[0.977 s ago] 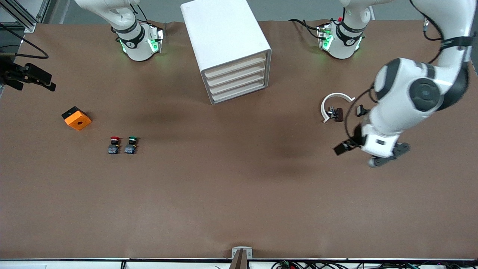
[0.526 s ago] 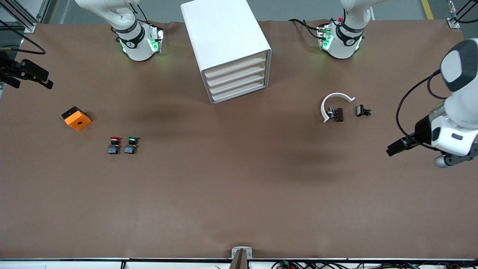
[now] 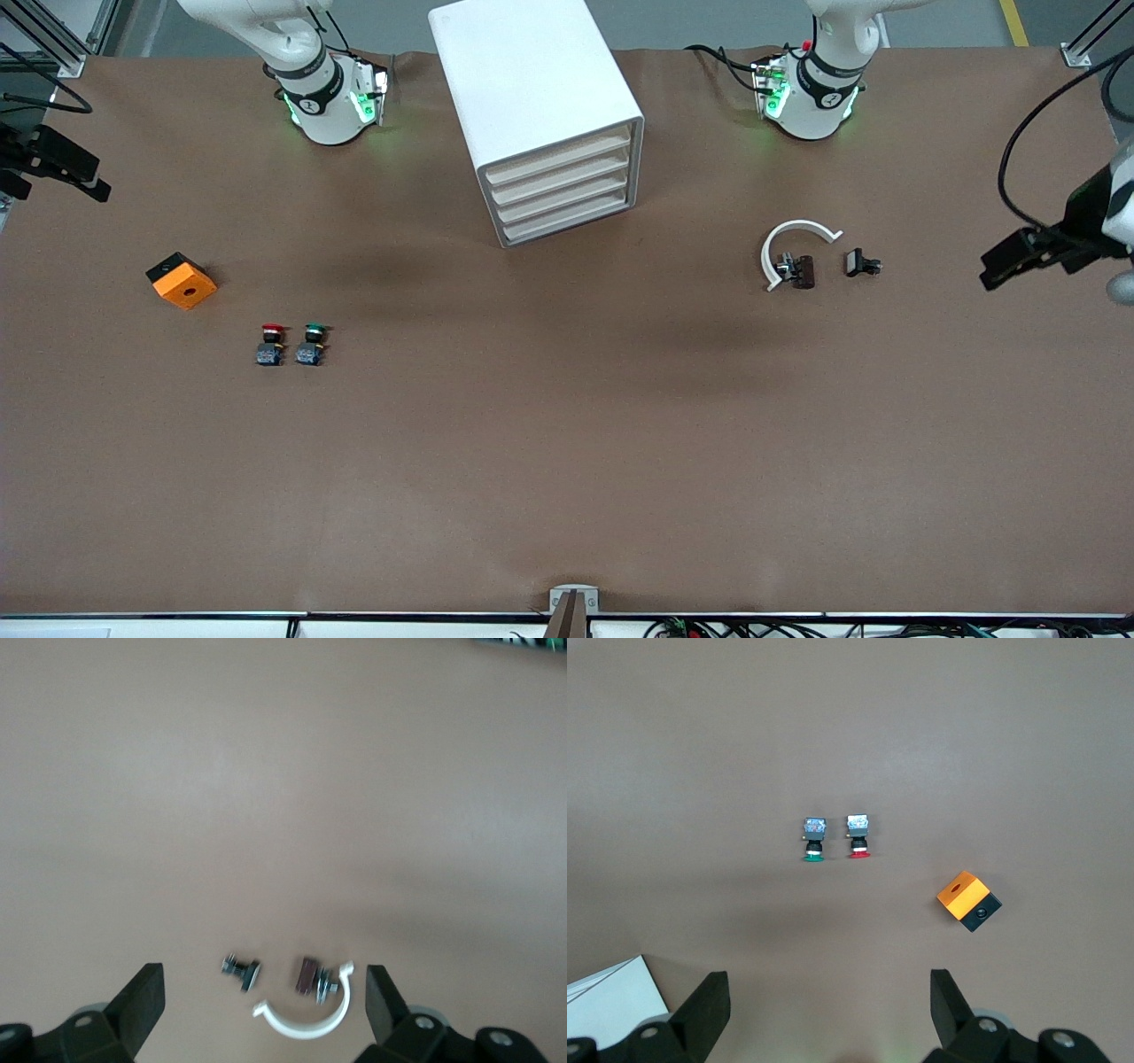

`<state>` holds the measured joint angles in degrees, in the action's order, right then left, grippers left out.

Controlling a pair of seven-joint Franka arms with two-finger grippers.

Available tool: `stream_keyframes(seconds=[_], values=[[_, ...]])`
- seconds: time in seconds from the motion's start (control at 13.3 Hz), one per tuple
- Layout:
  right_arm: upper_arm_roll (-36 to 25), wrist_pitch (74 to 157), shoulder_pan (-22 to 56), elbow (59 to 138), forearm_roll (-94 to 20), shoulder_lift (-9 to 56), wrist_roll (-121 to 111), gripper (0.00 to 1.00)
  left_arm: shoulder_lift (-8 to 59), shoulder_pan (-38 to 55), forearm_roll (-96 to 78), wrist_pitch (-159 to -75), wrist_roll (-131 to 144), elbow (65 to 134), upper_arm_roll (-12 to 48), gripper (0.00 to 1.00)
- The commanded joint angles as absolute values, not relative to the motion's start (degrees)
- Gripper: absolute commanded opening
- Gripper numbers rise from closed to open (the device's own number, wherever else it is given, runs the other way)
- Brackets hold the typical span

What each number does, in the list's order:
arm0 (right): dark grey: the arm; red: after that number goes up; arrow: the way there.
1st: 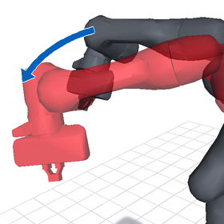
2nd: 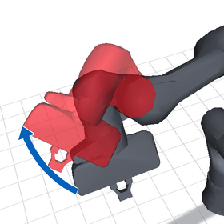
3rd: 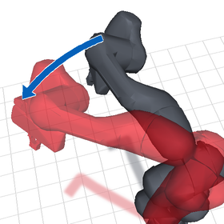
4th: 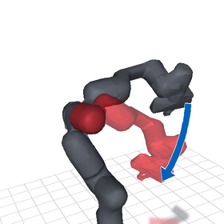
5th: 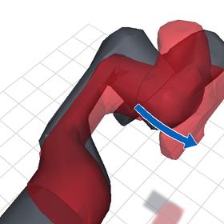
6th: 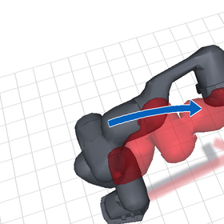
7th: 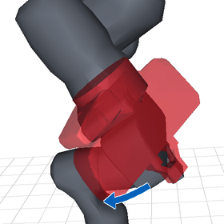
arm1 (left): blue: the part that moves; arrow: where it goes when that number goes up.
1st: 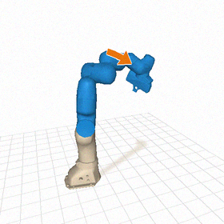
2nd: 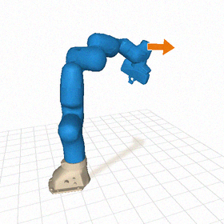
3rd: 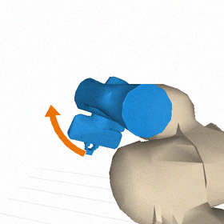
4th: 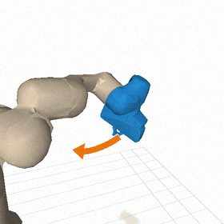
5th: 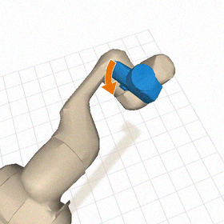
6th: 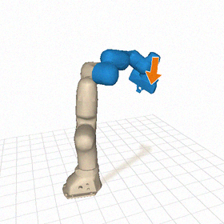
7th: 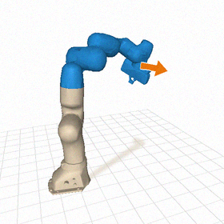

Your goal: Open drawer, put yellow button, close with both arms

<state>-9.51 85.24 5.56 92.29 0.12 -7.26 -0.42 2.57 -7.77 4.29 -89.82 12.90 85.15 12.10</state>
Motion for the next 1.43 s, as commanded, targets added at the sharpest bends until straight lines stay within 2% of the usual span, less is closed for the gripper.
stream_keyframes(seconds=[0.0,0.38,1.35], values=[[-8.88,84.55,4.83,92.02,0.53,-7.65,-0.44,1.00,-2.09,-0.56,3.52,-85.44,11.78,87.09,7.41,1.00],[-8.88,84.55,4.83,92.02,0.53,-7.65,-0.53,1.00,-8.78,1.58,1.50,-86.92,11.51,95.26,5.89,1.00],[-8.79,84.55,5.01,92.02,0.53,-7.56,-0.53,1.00,-5.27,0.00,1.23,-87.36,6.24,92.81,5.45,1.00]])
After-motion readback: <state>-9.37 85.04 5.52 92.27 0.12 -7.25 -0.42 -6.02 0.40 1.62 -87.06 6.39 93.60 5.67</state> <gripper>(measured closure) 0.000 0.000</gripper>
